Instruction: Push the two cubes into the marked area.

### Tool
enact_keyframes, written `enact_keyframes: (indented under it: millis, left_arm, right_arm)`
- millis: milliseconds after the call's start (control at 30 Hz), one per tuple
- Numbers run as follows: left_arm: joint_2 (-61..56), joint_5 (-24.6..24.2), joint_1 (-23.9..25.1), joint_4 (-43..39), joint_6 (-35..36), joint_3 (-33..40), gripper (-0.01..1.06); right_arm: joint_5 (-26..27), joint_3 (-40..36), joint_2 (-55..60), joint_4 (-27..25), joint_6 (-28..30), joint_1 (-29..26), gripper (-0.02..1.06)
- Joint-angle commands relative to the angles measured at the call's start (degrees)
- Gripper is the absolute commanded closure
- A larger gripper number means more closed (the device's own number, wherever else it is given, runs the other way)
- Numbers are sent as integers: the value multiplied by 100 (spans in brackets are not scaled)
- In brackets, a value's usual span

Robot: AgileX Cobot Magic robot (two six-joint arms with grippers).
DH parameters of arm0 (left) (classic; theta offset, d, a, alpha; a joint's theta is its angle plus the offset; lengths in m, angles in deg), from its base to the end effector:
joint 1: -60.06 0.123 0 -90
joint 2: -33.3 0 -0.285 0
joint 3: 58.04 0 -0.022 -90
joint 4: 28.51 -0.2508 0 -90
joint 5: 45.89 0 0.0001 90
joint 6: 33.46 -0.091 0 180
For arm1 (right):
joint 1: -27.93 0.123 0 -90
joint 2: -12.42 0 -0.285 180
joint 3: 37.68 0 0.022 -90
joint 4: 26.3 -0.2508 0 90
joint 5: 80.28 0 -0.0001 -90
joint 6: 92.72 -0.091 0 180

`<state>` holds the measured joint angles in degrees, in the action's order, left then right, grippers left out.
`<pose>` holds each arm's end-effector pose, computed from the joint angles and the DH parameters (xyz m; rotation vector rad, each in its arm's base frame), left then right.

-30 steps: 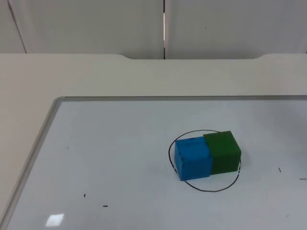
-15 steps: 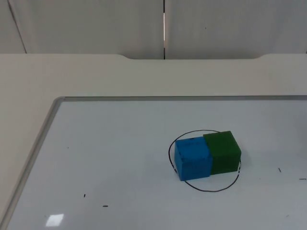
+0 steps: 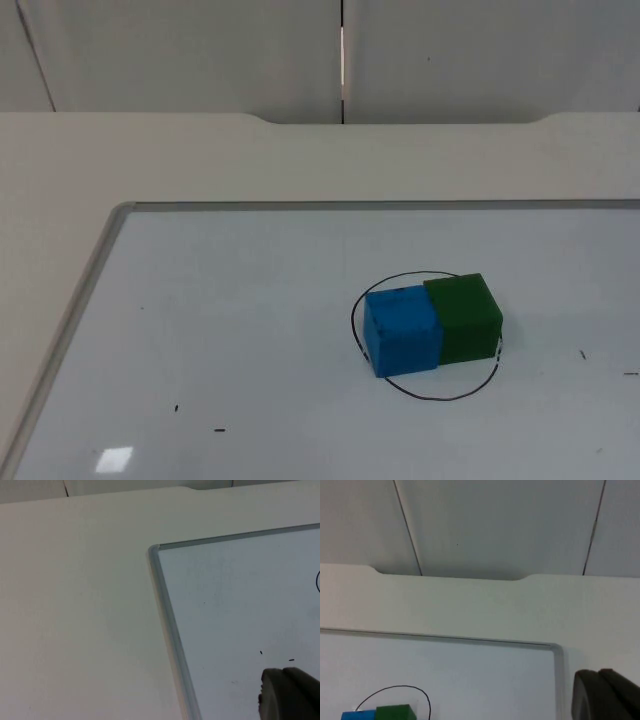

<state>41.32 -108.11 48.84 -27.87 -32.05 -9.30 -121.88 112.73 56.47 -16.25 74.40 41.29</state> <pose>-0.0050 0.0001 0.2745 0.1785 2.0722 -0.1482 0.1110 0.0155 0.3749 -0.0659 2.0007 0.0930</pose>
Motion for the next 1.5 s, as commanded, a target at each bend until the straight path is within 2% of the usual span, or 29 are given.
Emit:
enact_keyframes:
  millis: [0,167,467,633,767,833,1067,1233,1467]
  left_arm:
    - [-23,62,-18,62,-6,27,105]
    - [-23,62,-18,62,-6,27,105]
    - [-23,62,-18,62,-6,27,105]
    - [-23,62,-18,62,-6,27,105]
    - [-23,62,-18,62,-6,27,105]
    - [-23,62,-18,62,-6,27,105]
    - [-23,62,-18,62,-6,27,105]
    - [-23,62,-18,62,-6,27,105]
    - [-23,62,-18,62,-21,27,105]
  right_arm:
    - [-70,-180,-253,-59,47,-15,105]
    - [-154,-503,-669,-165,47,-15,105]
    - [-811,-753,-1595,-229,211,-15,105]
    - [-1089,-949,-2135,-667,754,-15,105]
    - [-1372,-1293,-2732,-1386,1603,-15,105]
    - [-1482,-1369,-2879,-1489,1786,-15,105]
    - [-1756,-1643,-3618,-1466,1809,-15,105]
    - [-2026,-1799,-3627,-1424,1866,-15,105]
    - [-2041,-1810,-3627,-1308,1767,-15,105]
